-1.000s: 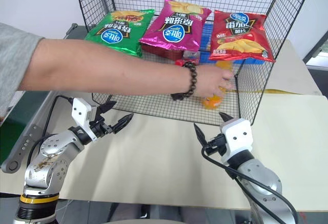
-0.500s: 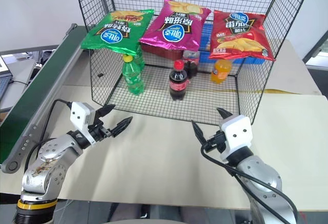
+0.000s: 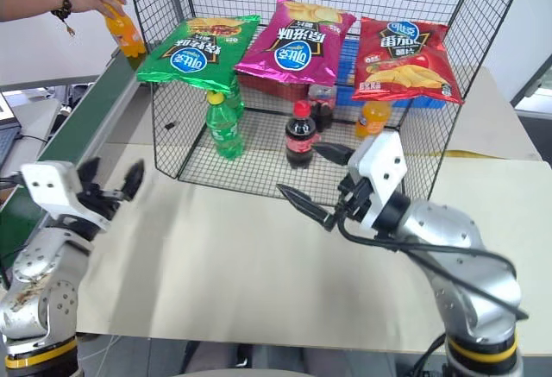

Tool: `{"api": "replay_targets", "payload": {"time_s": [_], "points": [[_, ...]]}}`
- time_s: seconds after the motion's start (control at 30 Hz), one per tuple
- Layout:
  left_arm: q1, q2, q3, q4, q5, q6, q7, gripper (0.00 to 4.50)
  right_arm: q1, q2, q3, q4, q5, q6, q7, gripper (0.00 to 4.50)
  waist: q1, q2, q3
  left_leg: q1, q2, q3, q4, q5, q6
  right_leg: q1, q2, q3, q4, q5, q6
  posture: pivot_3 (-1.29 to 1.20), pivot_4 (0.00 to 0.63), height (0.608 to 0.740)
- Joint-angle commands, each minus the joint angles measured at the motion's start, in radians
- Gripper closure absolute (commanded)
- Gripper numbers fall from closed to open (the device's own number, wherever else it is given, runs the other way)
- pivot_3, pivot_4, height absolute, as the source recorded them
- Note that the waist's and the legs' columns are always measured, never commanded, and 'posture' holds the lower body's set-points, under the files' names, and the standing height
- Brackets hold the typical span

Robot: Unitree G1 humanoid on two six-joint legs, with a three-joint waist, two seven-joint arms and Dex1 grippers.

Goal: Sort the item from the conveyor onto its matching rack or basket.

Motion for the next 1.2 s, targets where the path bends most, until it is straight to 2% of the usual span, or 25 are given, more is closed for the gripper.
{"api": "replay_targets", "payload": {"time_s": [0.03, 0.2, 0.47, 0.77, 1.2], "points": [[-0.072, 0.056, 0.057, 0.078, 0.012, -0.038, 0.008, 0.05, -0.101, -0.023, -0.008, 0.03, 0.09, 0.027, 0.037, 0.0, 0.001, 0.0, 0.0, 0.0, 0.0, 0.0, 0.0, 0.0, 0.0, 0.0, 0.0, 0.0, 0.0, 0.0, 0.0, 0.0, 0.15, 0.74], [-0.161, 0.114, 0.091, 0.205, 0.027, -0.094, 0.014, 0.05, -0.195, -0.06, 0.012, 0.083, 0.152, 0.049, 0.093, 0.0, 0.003, 0.0, 0.0, 0.0, 0.0, 0.0, 0.0, 0.0, 0.0, 0.0, -0.001, -0.001, 0.0, 0.0, 0.0, 0.0, 0.15, 0.74], [-0.237, 0.198, 0.144, 0.392, 0.037, -0.142, -0.001, 0.05, -0.289, -0.055, 0.026, 0.124, 0.206, 0.063, 0.084, 0.0, -0.001, 0.0, 0.0, 0.0, 0.001, 0.0, 0.0, 0.0, 0.0, -0.001, -0.002, -0.002, 0.001, 0.0, 0.0, 0.0, 0.15, 0.74], [-0.212, 0.259, 0.196, 0.495, 0.009, -0.148, -0.082, 0.05, -0.288, -0.075, 0.03, 0.124, 0.198, 0.045, 0.098, 0.0, -0.001, 0.0, 0.0, 0.0, 0.001, 0.0, -0.001, 0.0, 0.0, -0.002, -0.01, -0.003, 0.002, 0.0, -0.001, 0.0, 0.15, 0.74], [-0.207, 0.268, 0.197, 0.521, 0.005, -0.152, -0.114, 0.05, -0.311, -0.067, 0.034, 0.12, 0.223, 0.053, 0.089, 0.0, -0.002, -0.001, 0.0, 0.0, 0.0, 0.0, -0.001, 0.0, 0.0, -0.002, -0.014, -0.005, 0.002, 0.0, -0.001, 0.0, 0.15, 0.74]]}}
